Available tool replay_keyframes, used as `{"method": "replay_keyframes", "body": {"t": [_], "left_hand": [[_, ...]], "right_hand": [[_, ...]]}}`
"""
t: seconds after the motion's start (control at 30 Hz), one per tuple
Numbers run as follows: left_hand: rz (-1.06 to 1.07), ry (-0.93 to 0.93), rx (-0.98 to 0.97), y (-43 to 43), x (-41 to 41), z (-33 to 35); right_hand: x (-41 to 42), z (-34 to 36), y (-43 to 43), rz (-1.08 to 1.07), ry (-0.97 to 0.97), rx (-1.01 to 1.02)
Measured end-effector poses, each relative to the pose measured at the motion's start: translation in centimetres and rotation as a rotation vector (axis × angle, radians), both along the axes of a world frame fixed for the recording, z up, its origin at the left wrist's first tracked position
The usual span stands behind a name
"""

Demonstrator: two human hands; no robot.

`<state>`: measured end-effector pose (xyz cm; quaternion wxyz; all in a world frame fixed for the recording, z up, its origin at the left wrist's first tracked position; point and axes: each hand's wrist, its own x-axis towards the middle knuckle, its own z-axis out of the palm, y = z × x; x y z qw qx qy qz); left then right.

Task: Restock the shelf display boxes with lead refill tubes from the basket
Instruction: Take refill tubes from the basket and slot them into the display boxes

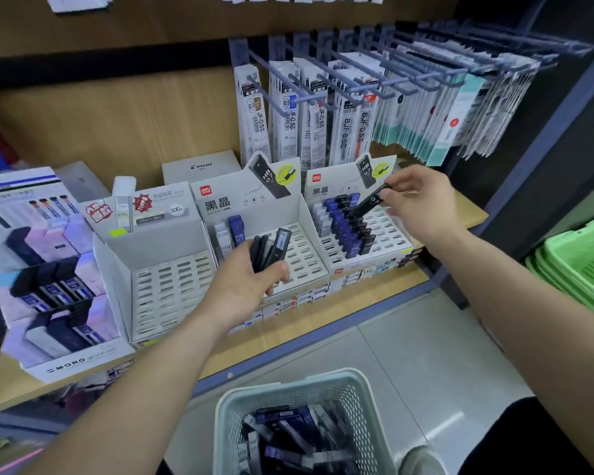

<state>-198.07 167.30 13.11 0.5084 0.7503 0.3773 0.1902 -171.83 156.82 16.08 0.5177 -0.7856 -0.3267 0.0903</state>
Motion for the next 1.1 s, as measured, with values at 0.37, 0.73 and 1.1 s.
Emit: {"method": "replay_keyframes", "body": {"t": [0.37, 0.73, 1.1], "left_hand": [[-0.032, -0.005, -0.027, 0.9, 5.6, -2.2], [-0.005, 0.004, -0.041, 1.0, 7.1, -3.1], [-0.019, -0.062, -0.128, 0.8, 6.5, -2.7]], "right_hand": [[7.0, -3.4, 2.9, -0.056, -0.228, -0.136], [7.9, -5.9, 5.1, 0.072, -0.316, -0.248], [8.1, -7.2, 6.4, 0.093, -0.476, -0.263]]}}
